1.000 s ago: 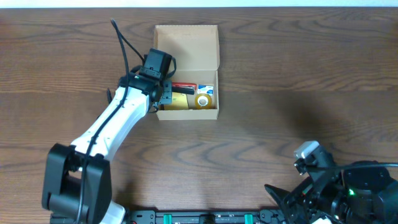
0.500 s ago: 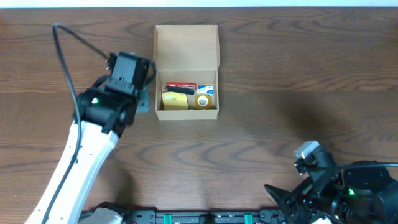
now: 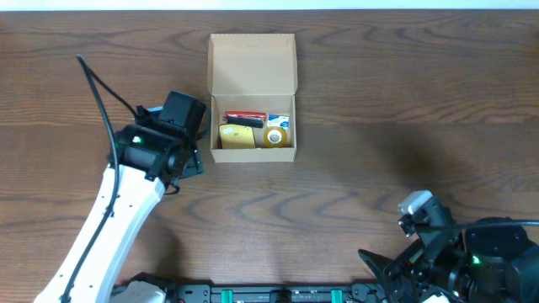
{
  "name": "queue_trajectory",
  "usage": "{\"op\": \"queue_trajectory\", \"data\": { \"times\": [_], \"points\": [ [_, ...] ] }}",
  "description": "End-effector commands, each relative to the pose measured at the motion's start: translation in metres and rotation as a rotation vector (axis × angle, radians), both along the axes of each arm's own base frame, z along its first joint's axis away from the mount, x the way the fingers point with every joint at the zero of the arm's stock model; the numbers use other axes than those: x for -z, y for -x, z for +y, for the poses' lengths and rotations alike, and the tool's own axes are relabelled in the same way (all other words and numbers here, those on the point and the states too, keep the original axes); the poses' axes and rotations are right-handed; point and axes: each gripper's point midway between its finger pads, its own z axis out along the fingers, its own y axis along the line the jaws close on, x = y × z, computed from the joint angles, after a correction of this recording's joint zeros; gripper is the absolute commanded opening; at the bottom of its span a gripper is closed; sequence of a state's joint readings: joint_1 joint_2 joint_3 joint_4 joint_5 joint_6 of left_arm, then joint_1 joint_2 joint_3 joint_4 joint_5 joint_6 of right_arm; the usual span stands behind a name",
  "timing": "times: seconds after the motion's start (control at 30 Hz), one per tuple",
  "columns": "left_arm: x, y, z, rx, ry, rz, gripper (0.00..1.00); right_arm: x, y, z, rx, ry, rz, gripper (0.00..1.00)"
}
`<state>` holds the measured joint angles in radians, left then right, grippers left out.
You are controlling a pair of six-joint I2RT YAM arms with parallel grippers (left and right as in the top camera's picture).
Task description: Pack container
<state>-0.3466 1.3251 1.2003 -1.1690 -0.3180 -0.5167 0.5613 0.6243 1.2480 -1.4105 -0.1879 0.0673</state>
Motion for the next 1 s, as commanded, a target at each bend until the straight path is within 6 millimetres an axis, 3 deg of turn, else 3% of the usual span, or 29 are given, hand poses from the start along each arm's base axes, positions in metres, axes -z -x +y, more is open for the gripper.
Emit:
{"op": "queue_trajectory", "data": {
  "times": [0.0, 0.13, 0.23, 0.47, 0.7, 0.97],
  "points": [
    [0.02, -0.001, 0.006, -0.043, -0.003, 0.008, 0.9, 0.0, 0.001, 0.001, -0.001, -0.008, 0.006, 0.99],
    [0.04, 0.009, 0.03, -0.229, 0.033, 0.029, 0.86, 0.0, 0.001, 0.001, -0.001, -0.008, 0.006, 0.99],
    [0.047, 0.008, 0.043, -0.271, 0.092, 0.046, 0.88, 0.0, 0.001, 0.001, -0.001, -0.008, 0.006, 0.99],
    [0.052, 0.004, 0.072, -0.249, 0.164, 0.064, 0.91, 0.0, 0.001, 0.001, -0.001, -0.008, 0.006, 0.99],
    [0.087, 0.006, 0.095, -0.197, 0.194, 0.059, 0.91, 0.0, 0.001, 0.001, -0.001, -0.008, 0.006, 0.99],
    [0.1, -0.005, 0.11, -0.037, 0.228, 0.027, 0.91, 0.0, 0.001, 0.001, -0.001, -0.008, 0.006, 0.99]
  ]
}}
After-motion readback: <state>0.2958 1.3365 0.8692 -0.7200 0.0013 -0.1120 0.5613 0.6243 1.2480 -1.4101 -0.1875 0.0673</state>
